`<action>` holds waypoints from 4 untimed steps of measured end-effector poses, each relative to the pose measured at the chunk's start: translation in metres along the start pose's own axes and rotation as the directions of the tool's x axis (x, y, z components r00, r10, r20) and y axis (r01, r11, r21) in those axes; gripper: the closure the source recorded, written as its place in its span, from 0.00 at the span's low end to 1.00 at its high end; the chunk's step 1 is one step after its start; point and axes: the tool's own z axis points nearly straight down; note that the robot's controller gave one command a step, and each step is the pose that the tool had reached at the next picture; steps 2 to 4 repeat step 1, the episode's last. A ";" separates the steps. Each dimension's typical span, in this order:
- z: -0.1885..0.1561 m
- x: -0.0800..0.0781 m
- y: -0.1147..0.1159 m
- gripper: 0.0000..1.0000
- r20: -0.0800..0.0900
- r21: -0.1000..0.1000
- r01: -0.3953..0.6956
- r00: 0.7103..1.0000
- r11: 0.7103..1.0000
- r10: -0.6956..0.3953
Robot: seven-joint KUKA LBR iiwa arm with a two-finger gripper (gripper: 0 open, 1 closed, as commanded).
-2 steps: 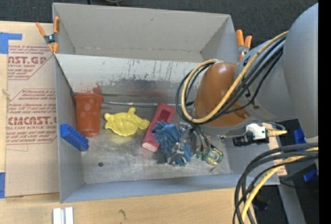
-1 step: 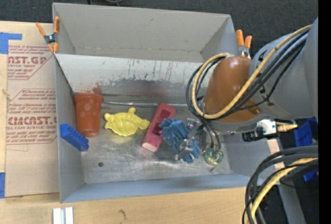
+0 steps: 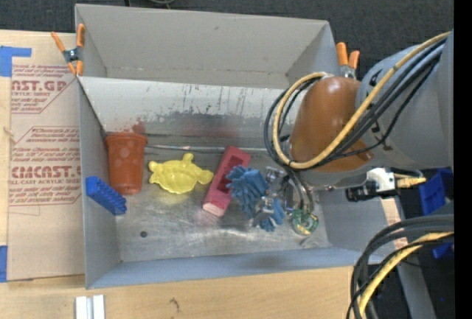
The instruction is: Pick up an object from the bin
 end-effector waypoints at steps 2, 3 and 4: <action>-0.056 -0.002 -0.003 1.00 -0.005 0.001 0.020 1.000 1.000 -0.020; -0.056 -0.002 -0.003 1.00 -0.005 0.001 0.020 1.000 1.000 -0.020; -0.056 -0.002 -0.003 1.00 -0.005 0.001 0.020 1.000 1.000 -0.020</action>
Offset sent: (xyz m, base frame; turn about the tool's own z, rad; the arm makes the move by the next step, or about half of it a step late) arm 0.0024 -0.0021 0.0650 -0.0267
